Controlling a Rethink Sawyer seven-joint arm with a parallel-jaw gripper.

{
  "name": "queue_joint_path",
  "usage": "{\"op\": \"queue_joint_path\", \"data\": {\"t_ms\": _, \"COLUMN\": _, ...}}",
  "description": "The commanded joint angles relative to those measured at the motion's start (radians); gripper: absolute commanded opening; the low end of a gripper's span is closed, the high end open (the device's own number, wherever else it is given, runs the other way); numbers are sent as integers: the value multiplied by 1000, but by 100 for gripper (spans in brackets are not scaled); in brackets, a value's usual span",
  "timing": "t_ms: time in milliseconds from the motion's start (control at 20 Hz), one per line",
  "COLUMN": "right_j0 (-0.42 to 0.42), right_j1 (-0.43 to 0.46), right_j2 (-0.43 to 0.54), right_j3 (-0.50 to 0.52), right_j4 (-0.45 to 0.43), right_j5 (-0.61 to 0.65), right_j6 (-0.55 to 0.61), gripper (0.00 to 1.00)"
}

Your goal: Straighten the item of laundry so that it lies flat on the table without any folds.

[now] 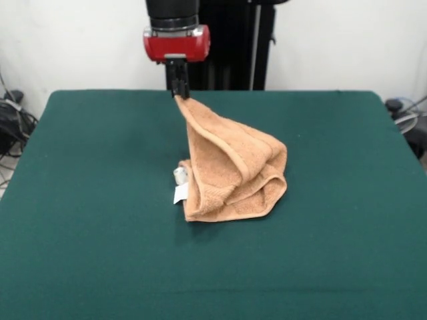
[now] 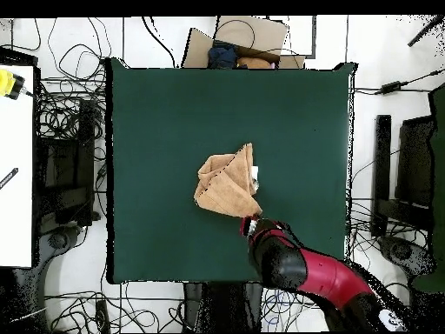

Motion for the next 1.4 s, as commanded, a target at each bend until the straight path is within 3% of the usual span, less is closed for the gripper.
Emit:
{"op": "queue_joint_path", "data": {"t_ms": 50, "right_j0": -28, "right_j1": 110, "right_j2": 16, "right_j3": -15, "right_j4": -49, "right_j5": -55, "right_j6": 126, "gripper": 0}}
{"op": "queue_joint_path", "data": {"t_ms": 1400, "right_j0": -90, "right_j1": 196, "right_j2": 60, "right_j3": -99, "right_j4": -94, "right_j5": -31, "right_j6": 86, "gripper": 0}}
